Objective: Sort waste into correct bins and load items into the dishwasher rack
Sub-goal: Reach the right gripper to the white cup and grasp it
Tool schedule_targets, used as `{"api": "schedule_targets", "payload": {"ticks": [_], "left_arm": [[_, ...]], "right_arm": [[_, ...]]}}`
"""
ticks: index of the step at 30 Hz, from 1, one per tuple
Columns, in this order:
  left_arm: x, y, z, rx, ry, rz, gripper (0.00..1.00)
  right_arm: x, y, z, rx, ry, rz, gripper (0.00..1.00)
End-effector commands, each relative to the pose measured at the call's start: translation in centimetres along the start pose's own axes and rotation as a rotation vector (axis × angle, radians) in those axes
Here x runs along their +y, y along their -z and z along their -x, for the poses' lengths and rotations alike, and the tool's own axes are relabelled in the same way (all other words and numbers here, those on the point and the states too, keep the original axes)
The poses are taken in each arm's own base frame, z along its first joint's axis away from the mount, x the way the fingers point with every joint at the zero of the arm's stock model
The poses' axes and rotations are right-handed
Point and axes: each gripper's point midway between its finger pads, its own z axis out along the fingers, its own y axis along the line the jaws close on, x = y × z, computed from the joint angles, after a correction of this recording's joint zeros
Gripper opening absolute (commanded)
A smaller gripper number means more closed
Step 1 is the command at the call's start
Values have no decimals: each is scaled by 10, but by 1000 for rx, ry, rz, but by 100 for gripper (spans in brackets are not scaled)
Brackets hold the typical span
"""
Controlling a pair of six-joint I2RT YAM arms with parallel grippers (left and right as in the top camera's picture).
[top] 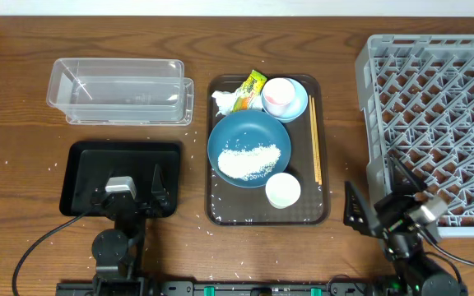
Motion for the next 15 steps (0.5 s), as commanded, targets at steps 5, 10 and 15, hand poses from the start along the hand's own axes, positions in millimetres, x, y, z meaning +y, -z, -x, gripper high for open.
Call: {"api": "schedule_targets", "payload": {"ticks": [5, 10, 15], "left_arm": [[7, -1, -16, 47, -15, 36, 98], [7, -1, -16, 47, -15, 36, 98], [7, -1, -16, 47, -15, 36, 98]], "right_arm": [[4, 1, 67, -251, -242, -10, 99], [30, -28, 76, -98, -65, 66, 99], [49, -78, 75, 188, -6, 161, 99]]}}
